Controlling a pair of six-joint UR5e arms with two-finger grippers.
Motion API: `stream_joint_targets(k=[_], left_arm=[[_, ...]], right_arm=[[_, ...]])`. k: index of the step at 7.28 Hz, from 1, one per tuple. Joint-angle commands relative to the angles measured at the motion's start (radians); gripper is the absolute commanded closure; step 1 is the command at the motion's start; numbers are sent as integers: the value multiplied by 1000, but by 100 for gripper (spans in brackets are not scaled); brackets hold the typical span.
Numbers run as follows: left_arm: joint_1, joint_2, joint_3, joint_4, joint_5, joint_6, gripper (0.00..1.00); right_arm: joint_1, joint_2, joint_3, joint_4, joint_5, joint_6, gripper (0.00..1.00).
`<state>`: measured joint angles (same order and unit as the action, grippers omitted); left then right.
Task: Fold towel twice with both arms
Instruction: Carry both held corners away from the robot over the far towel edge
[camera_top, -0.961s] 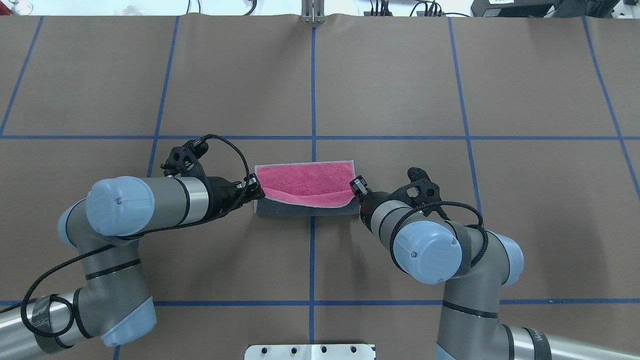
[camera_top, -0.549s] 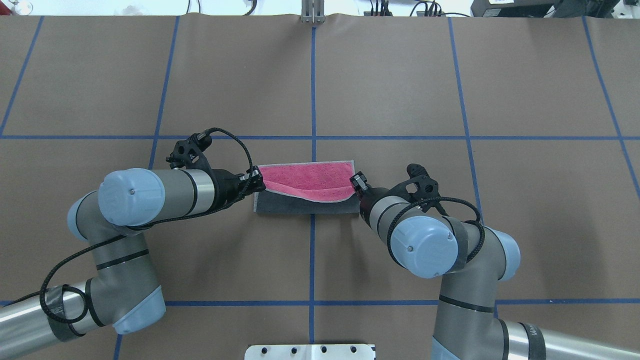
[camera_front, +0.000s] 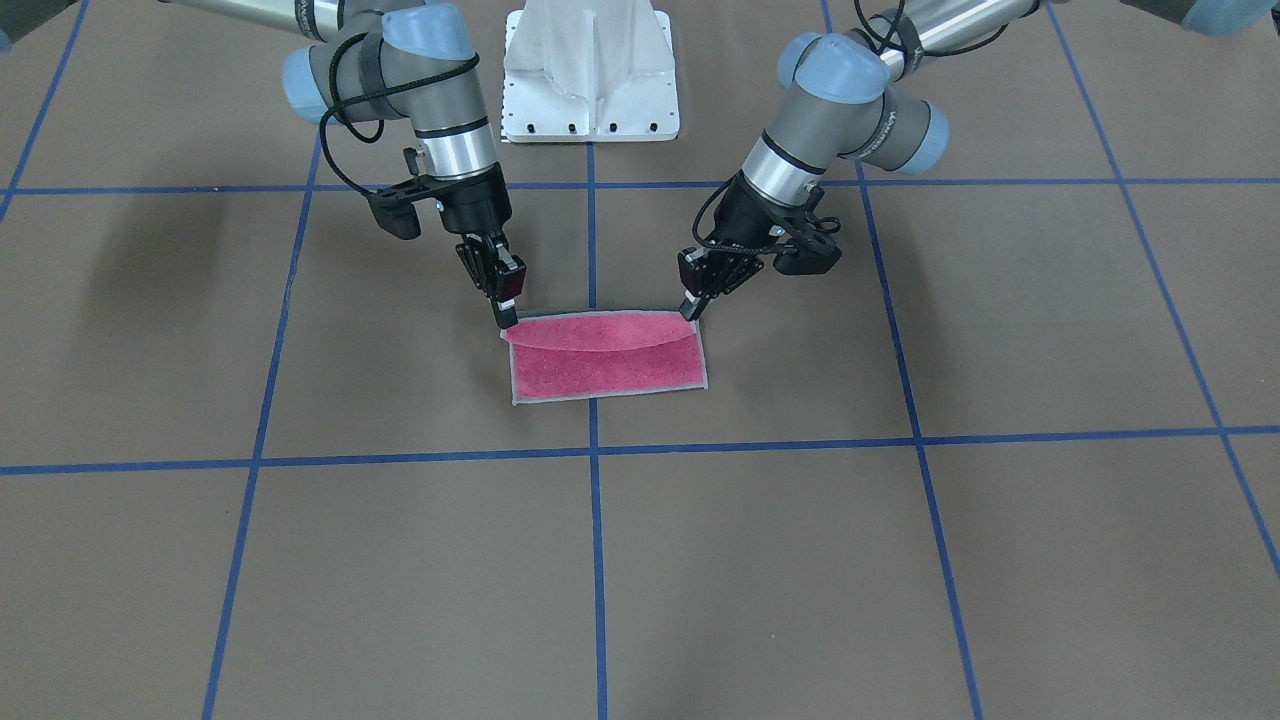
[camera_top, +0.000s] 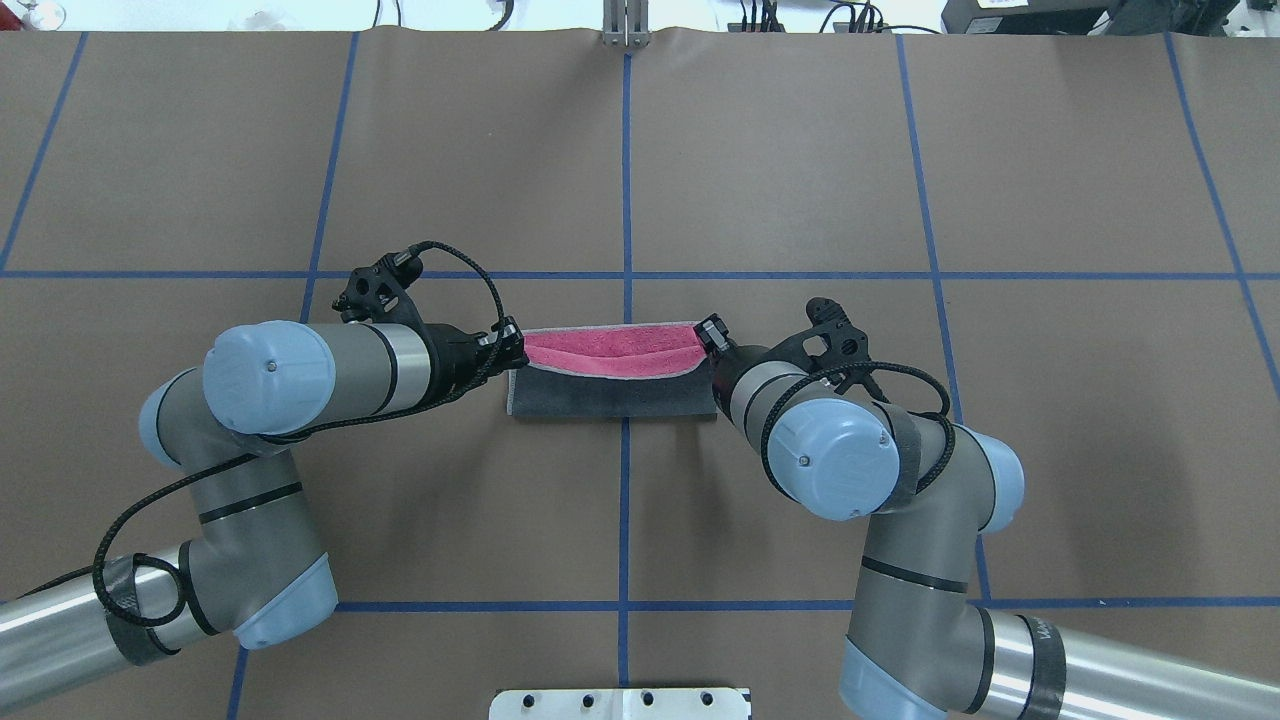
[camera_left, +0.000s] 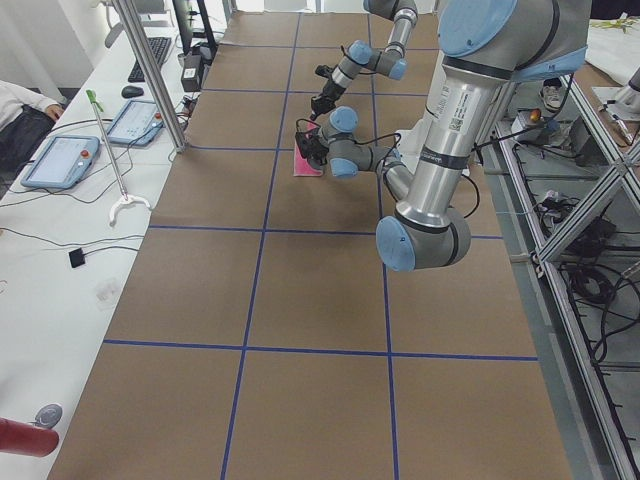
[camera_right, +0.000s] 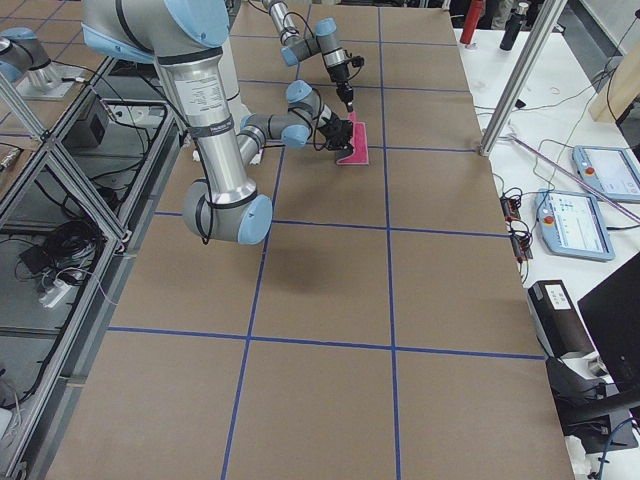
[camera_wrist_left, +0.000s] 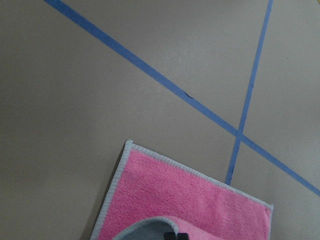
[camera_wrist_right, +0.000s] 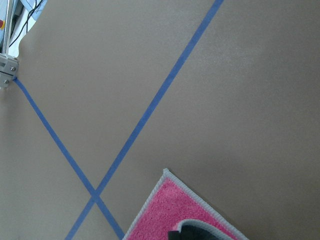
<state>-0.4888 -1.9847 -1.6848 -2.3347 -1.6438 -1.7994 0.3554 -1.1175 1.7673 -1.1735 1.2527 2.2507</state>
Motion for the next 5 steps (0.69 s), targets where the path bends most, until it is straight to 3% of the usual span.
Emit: stream_joint_targets(k=[1,5], left_arm=[[-5,0,14,-3,-1,0,100],[-7,-37,65,-3,1,32,100]], right_arm=[[8,2,-5,0,1,-3,100],[8,22,-29,3,2,-14,100]])
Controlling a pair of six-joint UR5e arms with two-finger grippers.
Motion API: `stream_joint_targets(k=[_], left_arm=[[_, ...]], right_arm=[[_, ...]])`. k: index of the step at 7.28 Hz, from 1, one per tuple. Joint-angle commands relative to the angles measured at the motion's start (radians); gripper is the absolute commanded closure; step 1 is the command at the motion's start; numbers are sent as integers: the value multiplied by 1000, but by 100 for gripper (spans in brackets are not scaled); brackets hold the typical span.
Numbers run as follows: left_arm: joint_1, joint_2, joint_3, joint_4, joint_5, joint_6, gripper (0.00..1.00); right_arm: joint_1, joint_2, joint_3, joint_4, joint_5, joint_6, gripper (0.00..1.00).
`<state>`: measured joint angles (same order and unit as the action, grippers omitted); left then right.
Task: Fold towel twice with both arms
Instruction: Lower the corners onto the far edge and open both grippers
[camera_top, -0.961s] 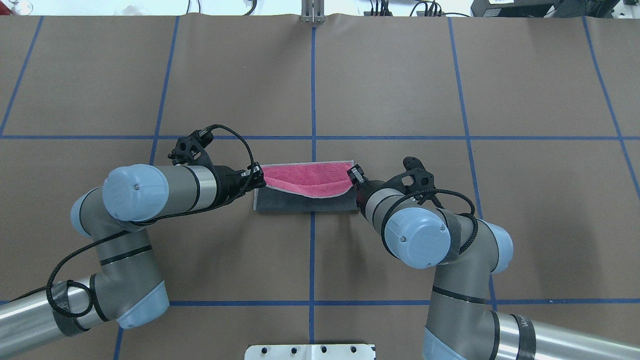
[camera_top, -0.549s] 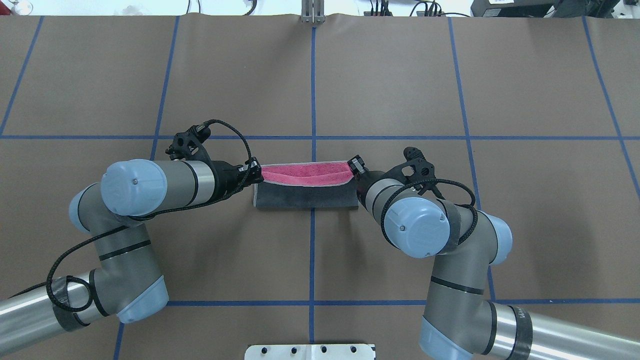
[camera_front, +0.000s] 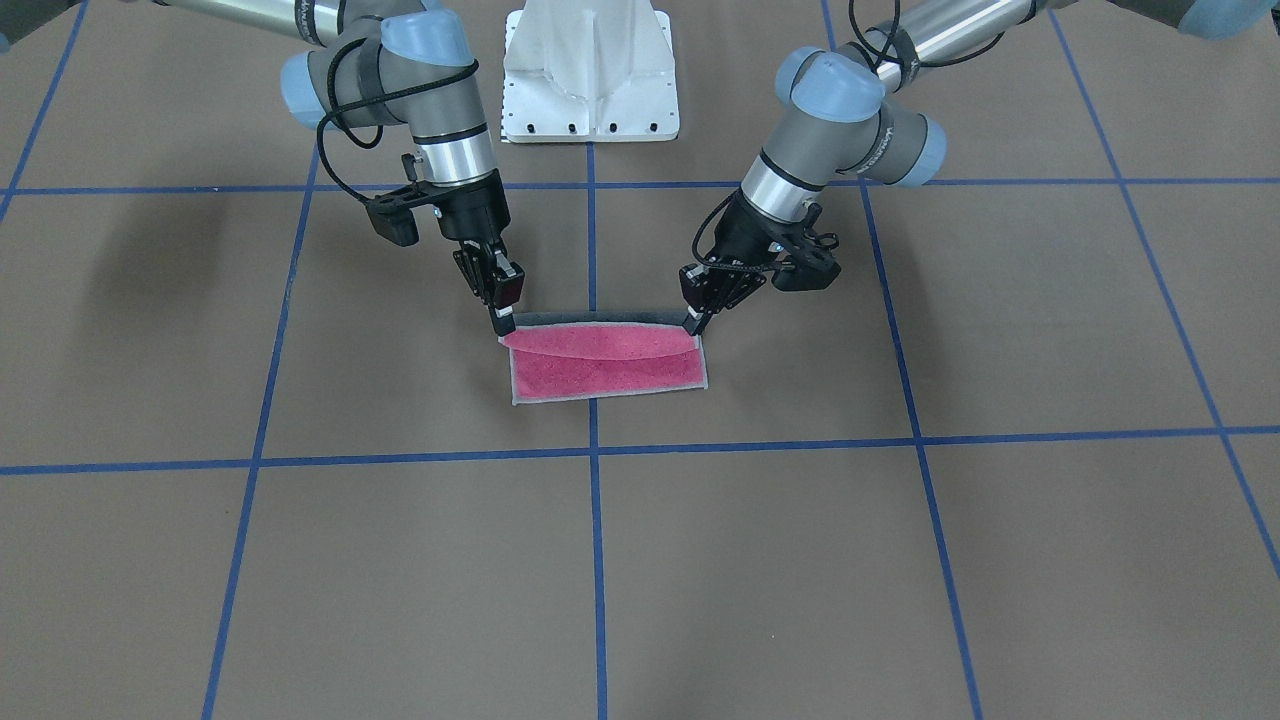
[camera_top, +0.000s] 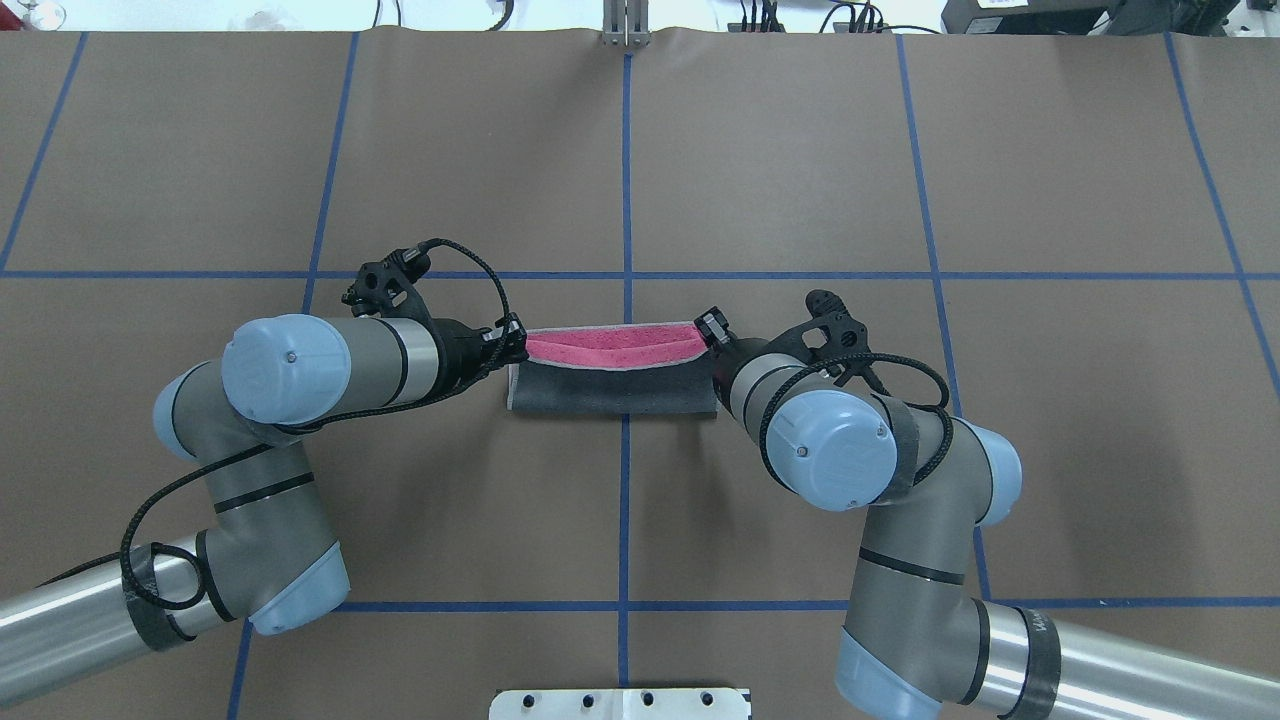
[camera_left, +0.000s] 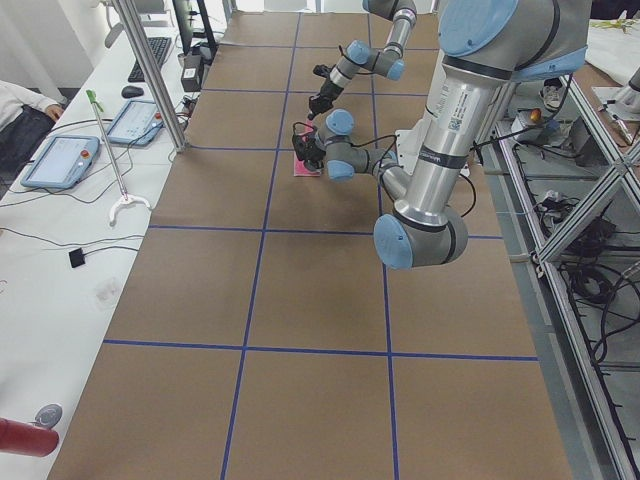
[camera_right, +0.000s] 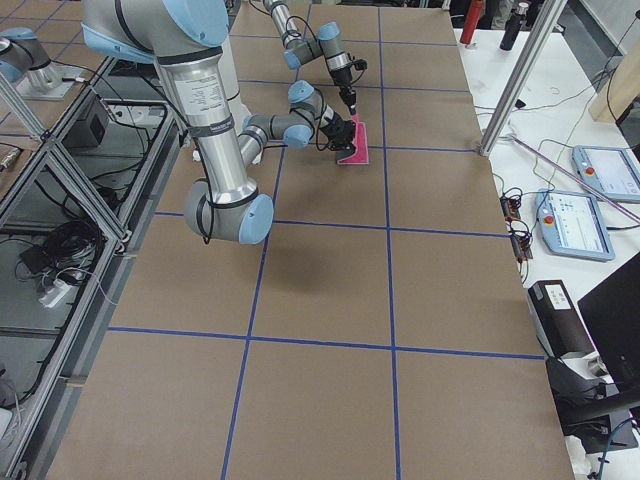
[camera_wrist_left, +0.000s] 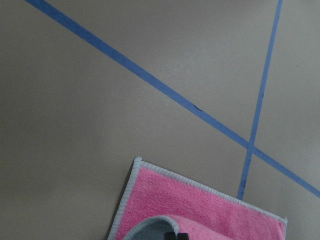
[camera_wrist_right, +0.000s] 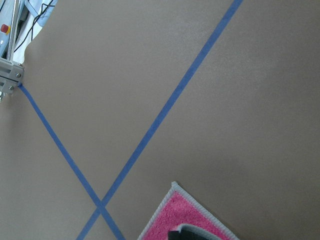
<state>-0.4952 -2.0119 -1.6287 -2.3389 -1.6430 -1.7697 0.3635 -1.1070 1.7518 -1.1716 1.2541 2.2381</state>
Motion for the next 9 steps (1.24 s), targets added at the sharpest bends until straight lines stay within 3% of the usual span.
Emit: stream_joint_targets(k=[1,3,4,5,6,8,9], left_arm=[[0,-10,9,1,0,3,100],[-2,-10,9,1,0,3,100],[-2,-10,9,1,0,4,93],[-2,-10,9,1,0,4,64],[-2,-10,9,3,2,4,43],[-22,-18,10,3,6,-14,30],[-32,-18,12,3,6,-14,30]], right_arm=[[0,22,-29,3,-1,-3,100],[0,22,-32,3,-1,-5,100],[3,22,-32,3,1,-3,100],[14,24,-32,0,2,-5,75],[29,26,-37,0,11,-40,43],[55,55,-55,-2,37,-58,0],[61,58,-55,-2,53,-72,0]])
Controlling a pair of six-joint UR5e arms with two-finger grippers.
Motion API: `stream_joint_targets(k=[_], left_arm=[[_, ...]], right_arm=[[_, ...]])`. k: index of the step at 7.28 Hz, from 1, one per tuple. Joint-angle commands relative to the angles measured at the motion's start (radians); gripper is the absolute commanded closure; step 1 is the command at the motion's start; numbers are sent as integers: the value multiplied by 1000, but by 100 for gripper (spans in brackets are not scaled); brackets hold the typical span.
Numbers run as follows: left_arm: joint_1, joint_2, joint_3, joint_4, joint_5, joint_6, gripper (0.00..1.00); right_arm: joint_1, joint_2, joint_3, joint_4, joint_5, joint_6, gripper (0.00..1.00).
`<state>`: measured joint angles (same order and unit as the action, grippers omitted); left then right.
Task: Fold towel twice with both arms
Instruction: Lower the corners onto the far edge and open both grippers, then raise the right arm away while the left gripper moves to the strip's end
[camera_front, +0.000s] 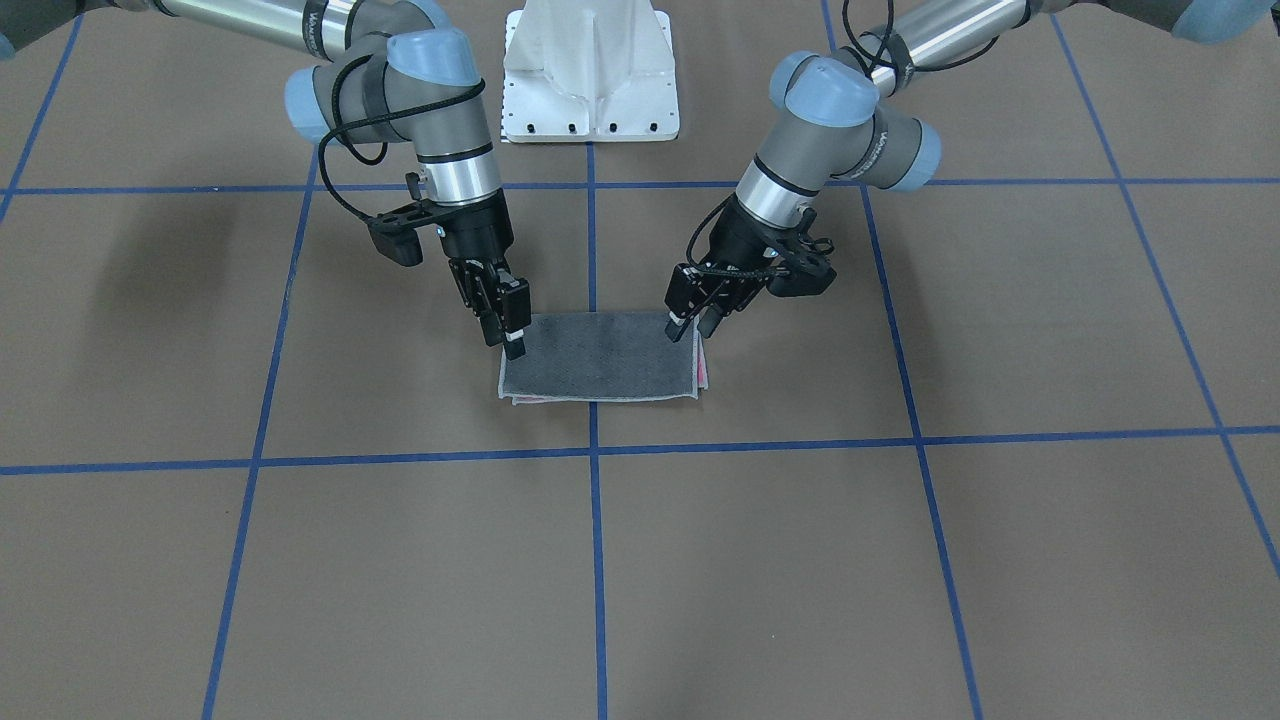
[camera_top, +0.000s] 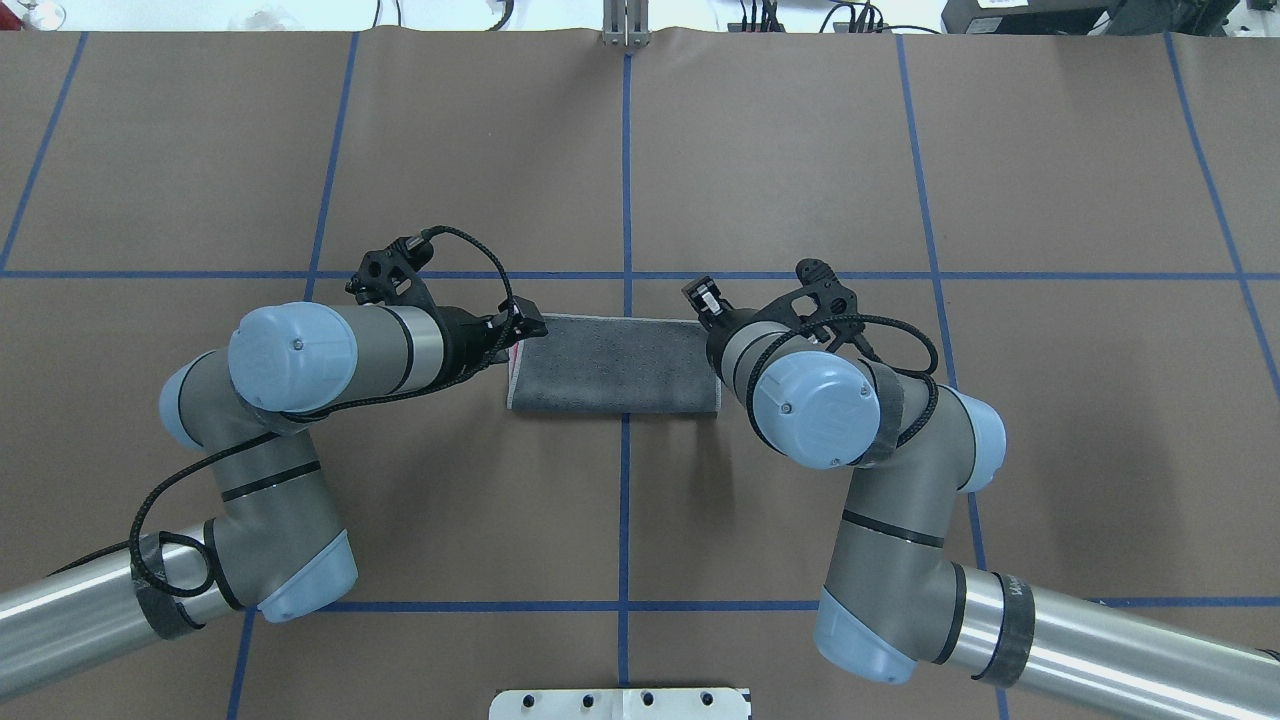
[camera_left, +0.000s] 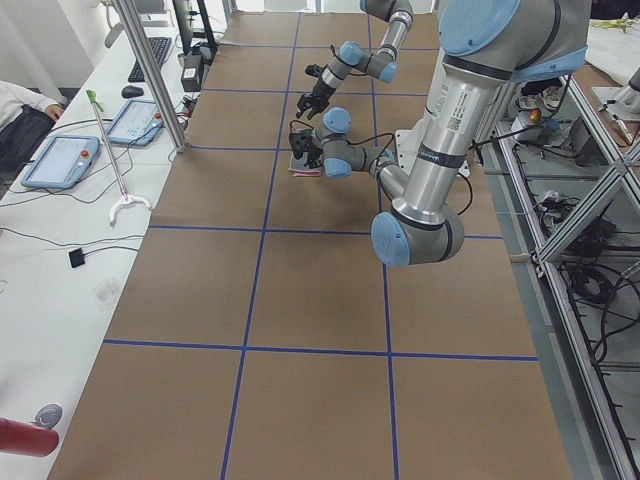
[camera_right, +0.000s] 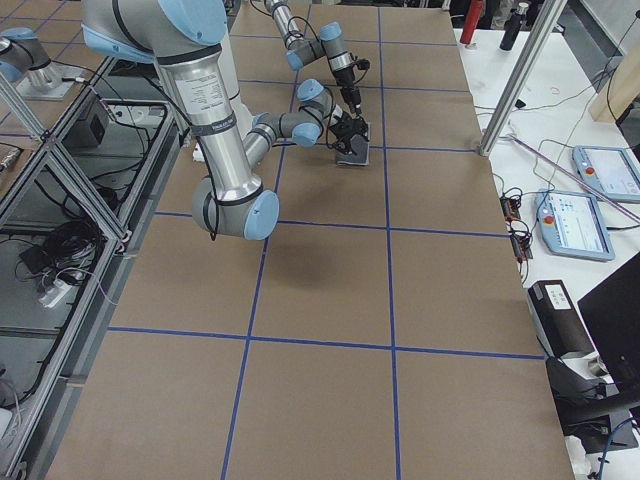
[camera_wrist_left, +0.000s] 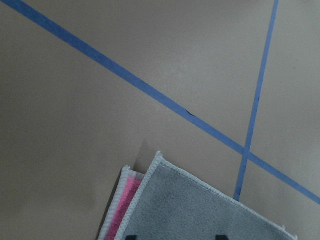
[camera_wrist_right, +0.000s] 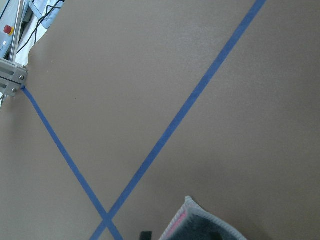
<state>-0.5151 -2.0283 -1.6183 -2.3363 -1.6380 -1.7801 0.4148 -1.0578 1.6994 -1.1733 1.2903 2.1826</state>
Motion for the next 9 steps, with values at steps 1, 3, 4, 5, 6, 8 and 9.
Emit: stream_joint_targets(k=[1,3,4,5,6,8,9], left_arm=[[-13,-1,0,-1,-3,2,25],[-13,8,-8,-5,-86,15,0],[-20,20,-23,-6,-114,15,0],[-19,37,-26,-6,-112,15,0],[-11,57,-26,-9,-106,15,0],[10,57,-22,-9,-80,11,0],[35,48,-15,-9,-39,2,0]], right_arm=[[24,9,-1,-5,46,-73,0],[123,-1,0,-17,207,-224,0],[183,-1,8,-73,296,-333,0],[244,-1,17,-119,376,-468,0],[312,-8,19,-147,456,-598,0],[453,-31,20,-233,600,-902,0],[514,-56,20,-249,657,-1055,0]])
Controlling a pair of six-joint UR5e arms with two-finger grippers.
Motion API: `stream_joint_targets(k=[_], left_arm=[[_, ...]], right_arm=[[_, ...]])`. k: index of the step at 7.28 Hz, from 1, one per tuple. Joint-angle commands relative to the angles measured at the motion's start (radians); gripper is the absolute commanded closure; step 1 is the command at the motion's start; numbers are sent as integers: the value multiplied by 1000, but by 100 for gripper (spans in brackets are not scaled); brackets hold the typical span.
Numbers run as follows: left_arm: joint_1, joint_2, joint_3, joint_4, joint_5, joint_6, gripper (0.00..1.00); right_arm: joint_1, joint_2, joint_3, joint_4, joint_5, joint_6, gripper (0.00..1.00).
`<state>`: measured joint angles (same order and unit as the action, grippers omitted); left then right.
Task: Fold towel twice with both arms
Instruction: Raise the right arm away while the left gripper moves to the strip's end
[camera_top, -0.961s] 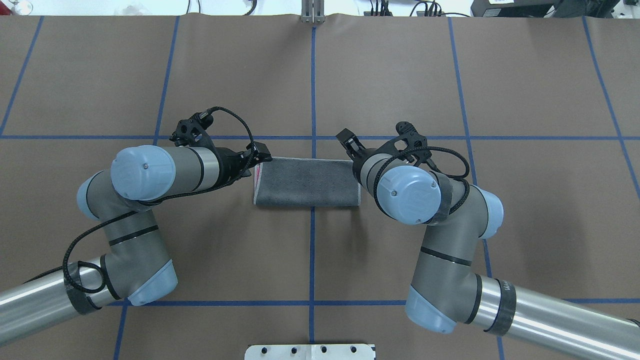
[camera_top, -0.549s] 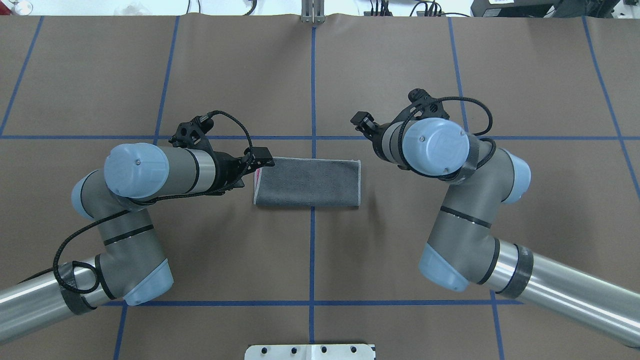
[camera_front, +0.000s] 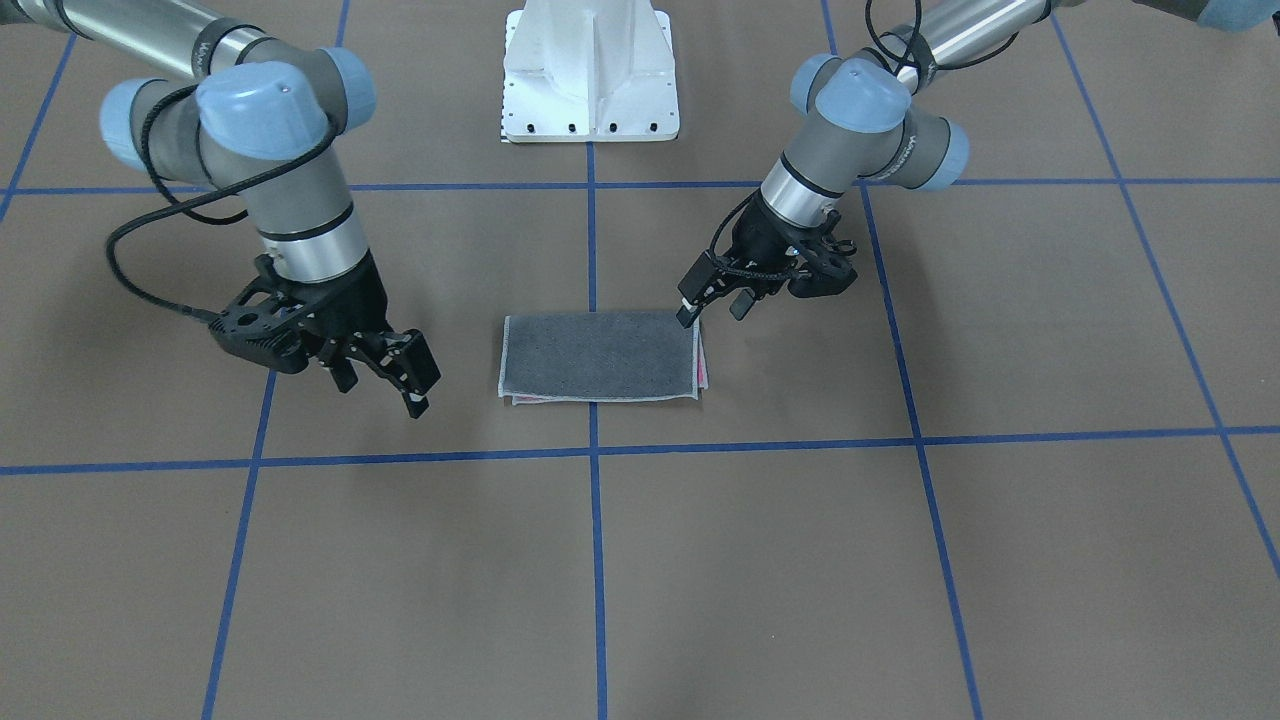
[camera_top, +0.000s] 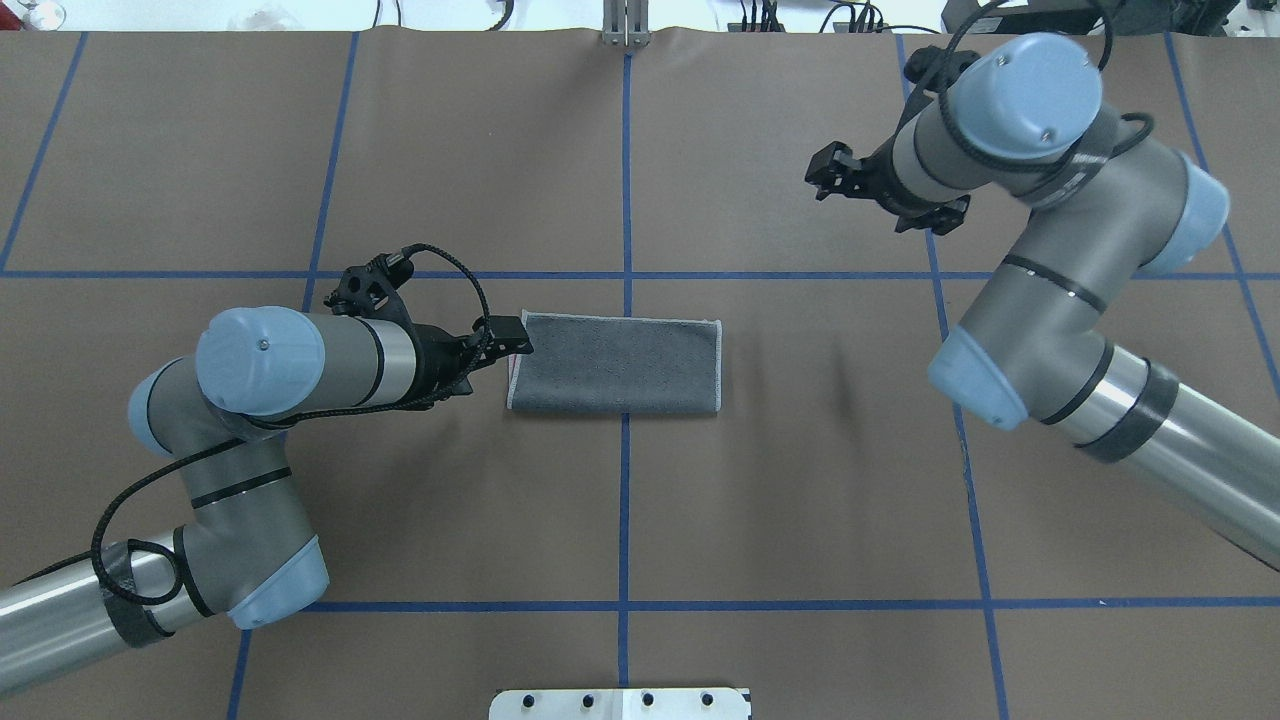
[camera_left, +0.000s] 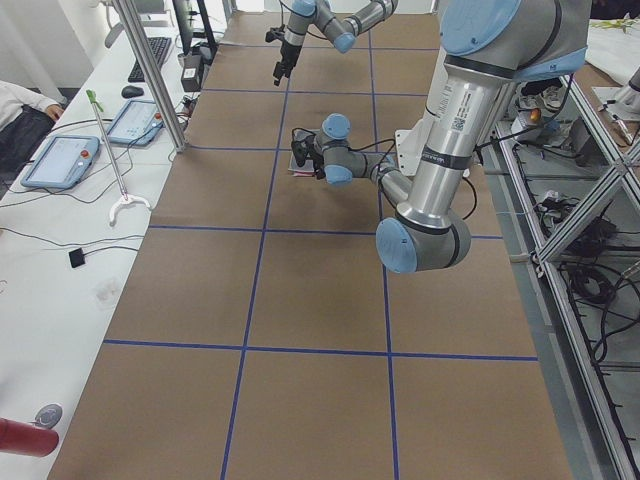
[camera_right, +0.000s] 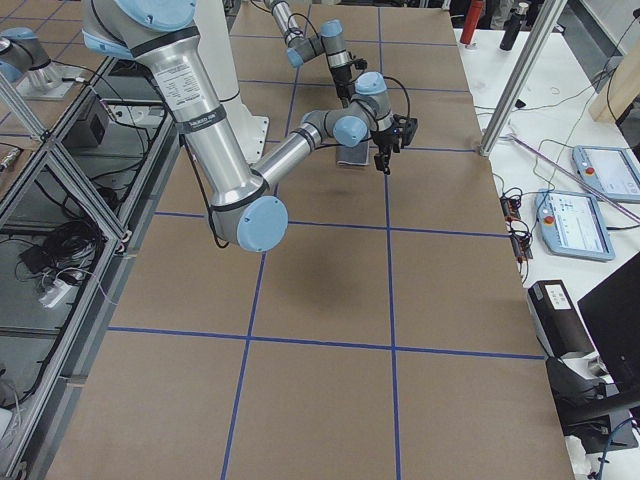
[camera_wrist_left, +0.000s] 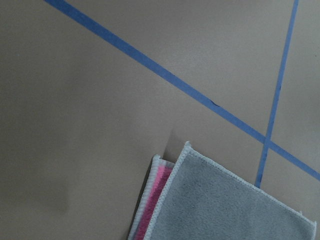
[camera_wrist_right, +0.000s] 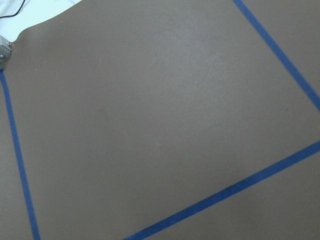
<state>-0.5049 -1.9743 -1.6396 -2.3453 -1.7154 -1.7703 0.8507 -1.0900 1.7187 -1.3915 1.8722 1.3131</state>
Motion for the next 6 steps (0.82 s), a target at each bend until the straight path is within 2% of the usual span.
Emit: stream_joint_targets(k=[1,2,4,6], left_arm=[[35,-11,9,0,49,-11,0],[35,-9,15,0,51,-11,3],[49,-9,33,3,63,-11,18],[69,-11,34,4,71,-11,28]], right_arm=[[135,-54,-1,-31,131,-334,0],[171,-79,2,-29,160,-418,0],[172,-85,5,-26,157,-419,0],[172,-94,16,-27,157,-419,0]])
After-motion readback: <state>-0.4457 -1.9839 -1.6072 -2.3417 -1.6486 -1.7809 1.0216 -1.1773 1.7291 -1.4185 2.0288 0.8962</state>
